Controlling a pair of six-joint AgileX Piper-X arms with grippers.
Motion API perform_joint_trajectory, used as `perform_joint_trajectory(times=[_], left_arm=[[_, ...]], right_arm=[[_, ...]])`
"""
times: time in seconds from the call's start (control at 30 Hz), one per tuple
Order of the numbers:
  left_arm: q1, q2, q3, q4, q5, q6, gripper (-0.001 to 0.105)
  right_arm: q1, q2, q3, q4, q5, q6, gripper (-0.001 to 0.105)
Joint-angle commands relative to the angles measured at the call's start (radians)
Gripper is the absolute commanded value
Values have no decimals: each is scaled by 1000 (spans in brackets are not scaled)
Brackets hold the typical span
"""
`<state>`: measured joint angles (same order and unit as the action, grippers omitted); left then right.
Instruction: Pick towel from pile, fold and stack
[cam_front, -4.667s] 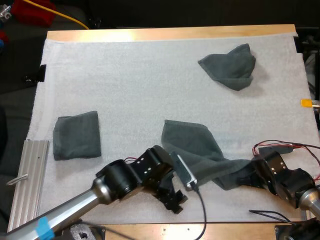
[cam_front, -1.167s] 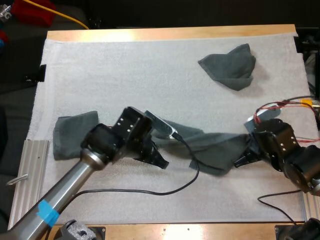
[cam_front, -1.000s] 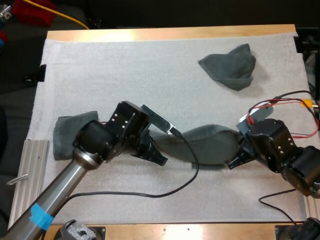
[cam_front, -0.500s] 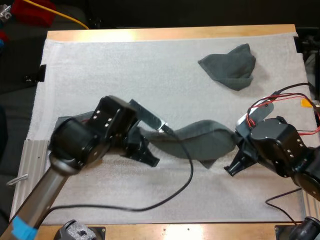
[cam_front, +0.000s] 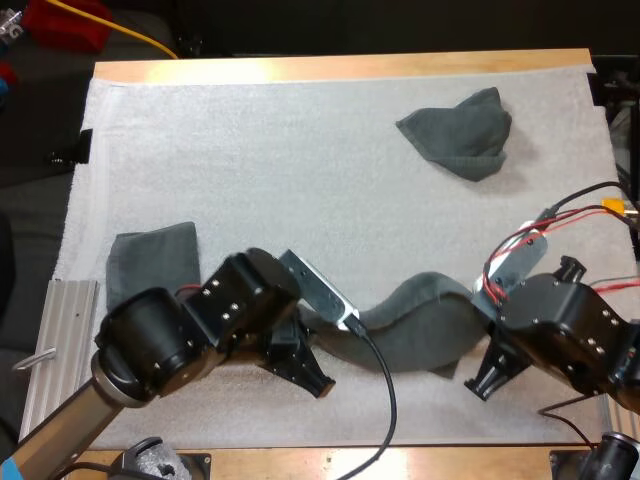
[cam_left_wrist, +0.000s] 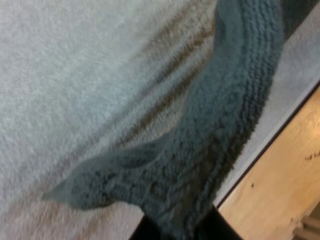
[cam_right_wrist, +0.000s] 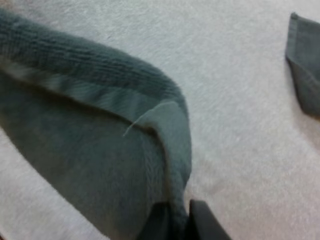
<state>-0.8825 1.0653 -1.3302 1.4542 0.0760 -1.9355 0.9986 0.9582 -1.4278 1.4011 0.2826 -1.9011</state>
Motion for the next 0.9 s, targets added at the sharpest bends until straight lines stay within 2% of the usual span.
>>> perform_joint_trajectory(times=[0.0,0.17,0.23,0.43,0.6,0.87], left_arm=[[-16,-6,-1,15,-25,-26,0],[-76,-6,50,46,-64,-68,0],[-91,-6,99,46,-64,-88,0],[-112,-6,195,43,-64,-129,0],[-112,-6,208,12,-64,-129,0],[-88,-4,208,-59,-76,-125,0]], right_arm=[[15,-8,-17,41,11,13,1],[85,-8,-15,91,10,66,1],[115,-5,-13,107,13,88,1],[128,-4,-11,129,13,99,1],[128,5,46,122,24,99,1],[122,66,126,7,166,68,1]])
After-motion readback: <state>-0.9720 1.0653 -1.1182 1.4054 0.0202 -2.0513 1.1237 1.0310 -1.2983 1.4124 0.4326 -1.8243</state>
